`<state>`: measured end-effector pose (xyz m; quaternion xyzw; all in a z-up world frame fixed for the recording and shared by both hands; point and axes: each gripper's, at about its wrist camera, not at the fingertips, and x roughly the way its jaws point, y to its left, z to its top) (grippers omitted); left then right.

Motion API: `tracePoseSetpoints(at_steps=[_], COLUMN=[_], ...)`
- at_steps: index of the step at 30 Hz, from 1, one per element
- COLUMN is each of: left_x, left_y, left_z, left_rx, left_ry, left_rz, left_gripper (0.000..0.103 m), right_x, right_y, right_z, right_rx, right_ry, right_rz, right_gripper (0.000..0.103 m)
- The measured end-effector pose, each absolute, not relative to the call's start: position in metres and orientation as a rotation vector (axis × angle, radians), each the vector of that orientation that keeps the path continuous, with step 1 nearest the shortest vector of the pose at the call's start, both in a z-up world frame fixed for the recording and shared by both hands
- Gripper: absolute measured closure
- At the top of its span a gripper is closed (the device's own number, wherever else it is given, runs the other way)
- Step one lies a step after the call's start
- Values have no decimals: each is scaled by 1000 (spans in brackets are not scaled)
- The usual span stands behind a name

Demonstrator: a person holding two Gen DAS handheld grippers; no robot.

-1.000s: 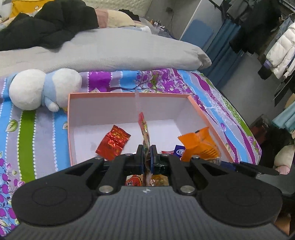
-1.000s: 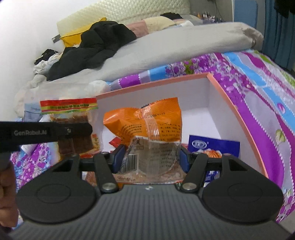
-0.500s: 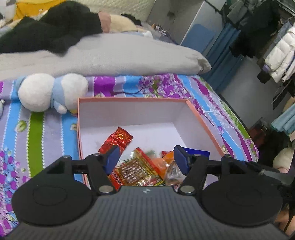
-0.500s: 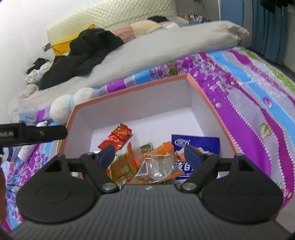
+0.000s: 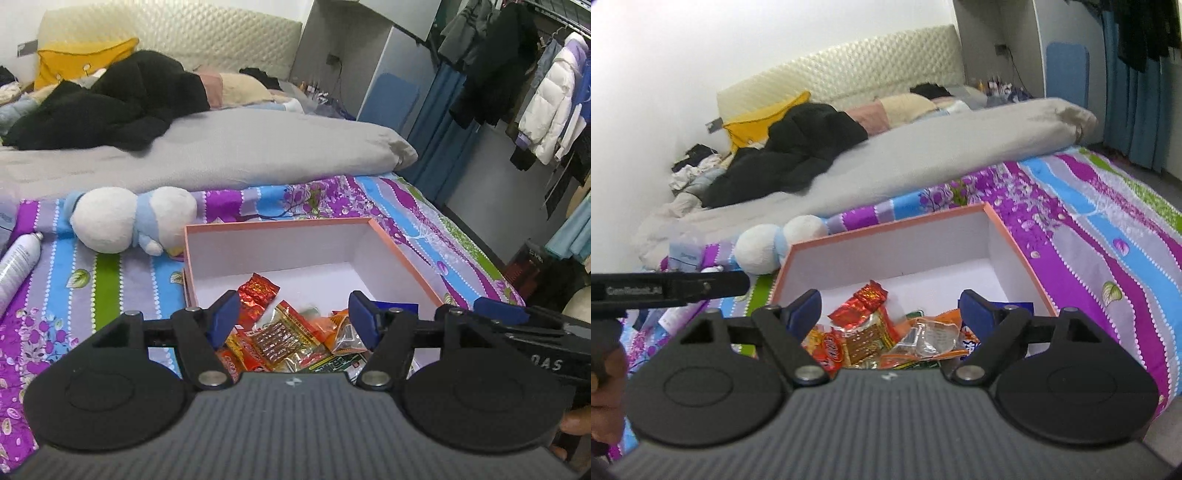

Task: Organize snacks

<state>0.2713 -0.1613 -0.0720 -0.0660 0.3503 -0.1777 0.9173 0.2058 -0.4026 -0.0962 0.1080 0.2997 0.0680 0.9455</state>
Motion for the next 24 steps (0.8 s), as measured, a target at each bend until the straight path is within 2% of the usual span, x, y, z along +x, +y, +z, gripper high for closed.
tracePoseSetpoints(at_steps=[24], left_x=[152], left_y=[-145], left_z=[-39], left_rx=[-92], left_ry=[568], left_rz=[-368], left_gripper=[33], right_x=[117], right_y=[-393], right_z=[-78], right_rx=[235], right_ry=[481], right_rz=[119], right_gripper=[19])
